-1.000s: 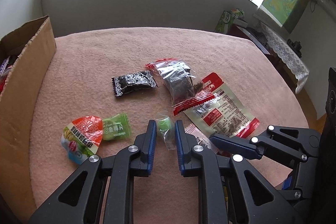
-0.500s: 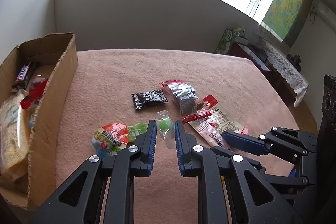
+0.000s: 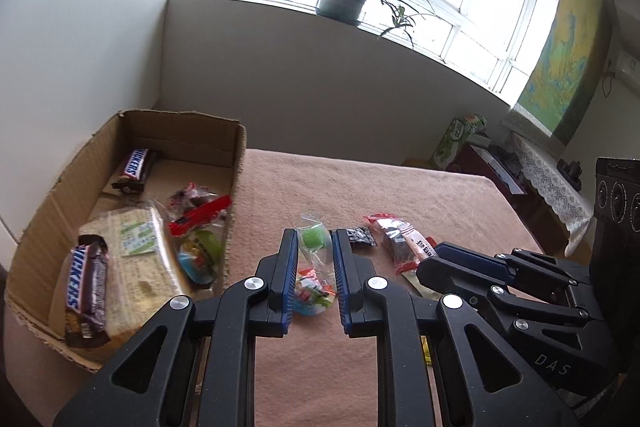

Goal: Organize snacks
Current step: 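Carry both candies into the cardboard box and open both grippers, then move both open grippers back over the snacks on the table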

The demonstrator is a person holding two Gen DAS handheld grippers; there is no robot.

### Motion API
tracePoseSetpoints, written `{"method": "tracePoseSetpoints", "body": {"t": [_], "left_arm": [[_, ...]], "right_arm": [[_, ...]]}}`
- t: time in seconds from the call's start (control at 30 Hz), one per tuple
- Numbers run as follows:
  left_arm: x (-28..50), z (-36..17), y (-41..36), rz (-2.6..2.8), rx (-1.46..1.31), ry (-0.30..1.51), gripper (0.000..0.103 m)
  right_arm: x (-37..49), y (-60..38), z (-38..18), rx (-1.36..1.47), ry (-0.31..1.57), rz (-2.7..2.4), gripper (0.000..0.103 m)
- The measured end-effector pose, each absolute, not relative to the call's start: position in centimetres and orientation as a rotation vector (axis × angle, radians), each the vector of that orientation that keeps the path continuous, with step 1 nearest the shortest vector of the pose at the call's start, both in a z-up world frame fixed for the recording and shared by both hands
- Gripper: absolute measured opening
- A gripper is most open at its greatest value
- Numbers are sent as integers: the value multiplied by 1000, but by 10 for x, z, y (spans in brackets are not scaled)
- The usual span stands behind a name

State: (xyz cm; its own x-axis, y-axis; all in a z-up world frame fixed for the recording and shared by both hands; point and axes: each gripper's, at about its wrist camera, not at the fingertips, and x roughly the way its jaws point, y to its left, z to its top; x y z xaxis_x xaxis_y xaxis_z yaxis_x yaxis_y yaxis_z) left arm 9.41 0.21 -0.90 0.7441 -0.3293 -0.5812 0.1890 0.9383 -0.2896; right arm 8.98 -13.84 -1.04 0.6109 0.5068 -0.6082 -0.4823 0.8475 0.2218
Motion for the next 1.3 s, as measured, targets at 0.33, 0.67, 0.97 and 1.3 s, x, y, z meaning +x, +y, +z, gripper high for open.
{"method": "tracePoseSetpoints", "body": {"t": [0.33, 0.67, 0.97, 1.3], "left_arm": [[84, -6, 60, -153, -278, 627, 16], [81, -14, 109, -46, -346, 617, 16], [79, -22, 127, 4, -382, 631, 18], [76, -22, 126, 16, -374, 623, 58]], "right_arm": [[96, -78, -23, 57, 740, 671, 22], [91, -26, -33, 3, 755, 730, 23], [87, -15, -37, -42, 744, 717, 44], [77, -25, -31, -99, 677, 684, 85]]}}
